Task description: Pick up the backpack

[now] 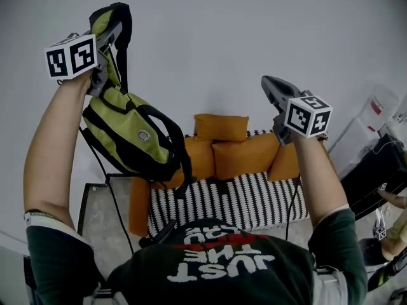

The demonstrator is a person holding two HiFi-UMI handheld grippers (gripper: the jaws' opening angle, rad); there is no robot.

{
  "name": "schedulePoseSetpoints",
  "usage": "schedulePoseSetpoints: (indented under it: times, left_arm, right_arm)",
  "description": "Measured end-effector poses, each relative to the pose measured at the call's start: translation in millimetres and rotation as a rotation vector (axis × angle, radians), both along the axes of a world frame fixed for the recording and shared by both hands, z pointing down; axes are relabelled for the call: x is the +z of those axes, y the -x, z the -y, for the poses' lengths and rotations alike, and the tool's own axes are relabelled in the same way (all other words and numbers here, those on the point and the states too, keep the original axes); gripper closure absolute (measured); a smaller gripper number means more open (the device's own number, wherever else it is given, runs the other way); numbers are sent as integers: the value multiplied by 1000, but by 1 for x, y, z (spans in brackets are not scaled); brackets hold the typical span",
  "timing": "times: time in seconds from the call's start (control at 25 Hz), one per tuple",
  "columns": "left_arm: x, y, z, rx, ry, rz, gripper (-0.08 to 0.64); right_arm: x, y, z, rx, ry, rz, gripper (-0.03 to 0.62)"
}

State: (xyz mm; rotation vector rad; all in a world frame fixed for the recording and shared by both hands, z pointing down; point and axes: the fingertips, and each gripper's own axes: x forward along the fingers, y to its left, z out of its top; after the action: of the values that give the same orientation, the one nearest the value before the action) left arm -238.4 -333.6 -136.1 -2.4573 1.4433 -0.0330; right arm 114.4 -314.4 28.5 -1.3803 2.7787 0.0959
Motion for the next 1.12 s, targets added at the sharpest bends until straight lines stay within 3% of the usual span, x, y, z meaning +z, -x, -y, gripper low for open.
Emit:
schedulePoseSetpoints:
  times: [1.12]
  left_arm:
    - [-1, 1, 1, -11, -7, 9, 551]
  right_arm:
    - [5, 11, 7, -2, 4, -60, 563]
